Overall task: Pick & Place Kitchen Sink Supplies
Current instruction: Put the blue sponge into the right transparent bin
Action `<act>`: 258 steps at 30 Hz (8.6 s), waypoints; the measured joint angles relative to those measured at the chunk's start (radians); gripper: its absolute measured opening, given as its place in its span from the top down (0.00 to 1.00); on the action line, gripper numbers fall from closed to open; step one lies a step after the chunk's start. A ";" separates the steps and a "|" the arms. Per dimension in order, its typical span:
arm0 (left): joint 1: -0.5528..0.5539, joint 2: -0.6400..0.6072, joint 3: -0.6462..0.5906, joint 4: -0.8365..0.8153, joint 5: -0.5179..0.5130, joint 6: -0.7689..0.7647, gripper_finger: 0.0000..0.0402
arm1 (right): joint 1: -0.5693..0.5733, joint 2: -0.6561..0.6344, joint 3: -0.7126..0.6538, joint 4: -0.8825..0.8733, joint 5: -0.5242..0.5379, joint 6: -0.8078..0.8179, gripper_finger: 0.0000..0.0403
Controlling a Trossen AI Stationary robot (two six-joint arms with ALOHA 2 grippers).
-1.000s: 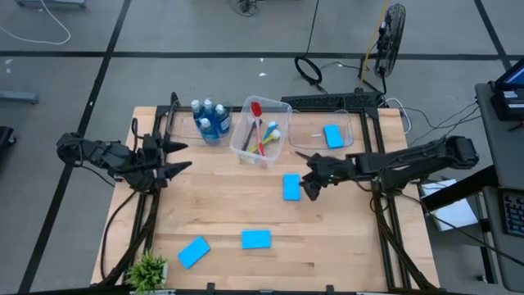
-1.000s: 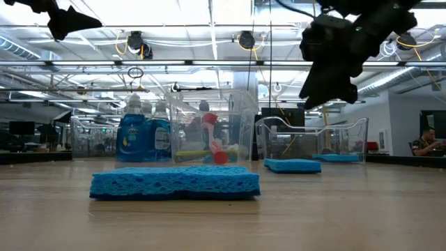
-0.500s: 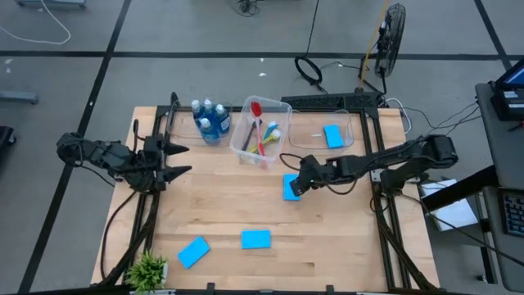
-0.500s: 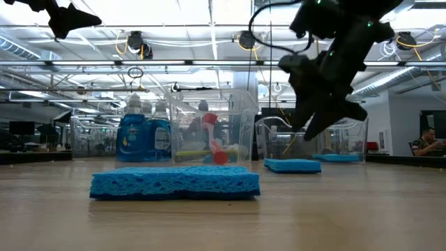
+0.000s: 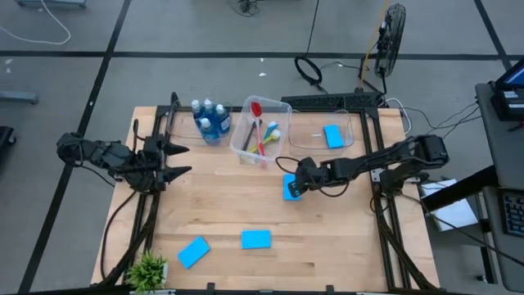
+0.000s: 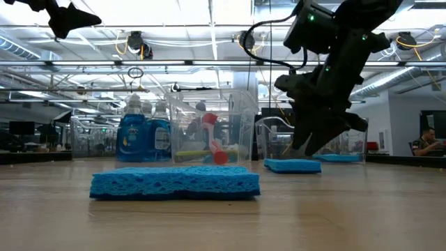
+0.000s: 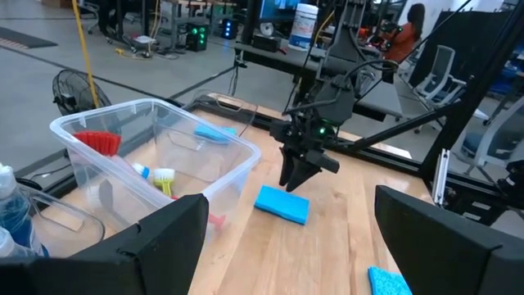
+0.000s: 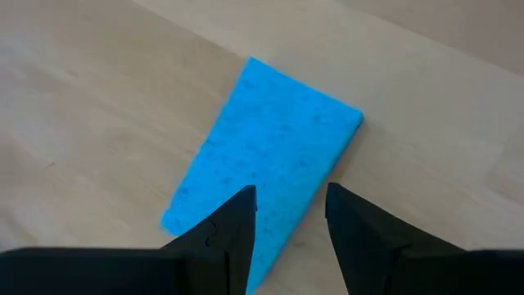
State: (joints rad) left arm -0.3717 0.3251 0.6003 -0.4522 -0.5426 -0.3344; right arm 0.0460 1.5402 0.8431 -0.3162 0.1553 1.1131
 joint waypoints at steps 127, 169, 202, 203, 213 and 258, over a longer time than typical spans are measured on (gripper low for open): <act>0.000 0.003 0.000 0.045 -0.003 0.034 0.13 | -0.210 -0.543 -0.002 0.112 0.112 -0.534 1.00; 0.000 0.003 0.000 0.045 -0.027 0.008 0.13 | -0.733 -0.417 -0.179 0.025 0.075 -0.869 1.00; 0.000 0.003 0.000 0.045 -0.044 -0.019 0.13 | -0.779 -0.418 -0.249 0.059 0.079 -0.898 0.85; 0.000 0.003 0.000 0.045 -0.044 -0.019 0.13 | -0.779 -0.418 -0.249 0.060 0.080 -0.898 0.84; 0.000 0.003 0.000 0.045 -0.043 -0.023 0.13 | -0.778 -0.418 -0.249 0.080 0.083 -0.898 0.74; 0.000 0.003 0.000 0.042 -0.043 -0.001 0.13 | -0.521 -0.649 -0.249 0.464 -0.213 -0.904 0.70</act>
State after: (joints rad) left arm -0.3717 0.3282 0.6006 -0.4103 -0.5858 -0.3352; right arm -0.4755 0.8909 0.5945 0.1482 -0.0574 0.2096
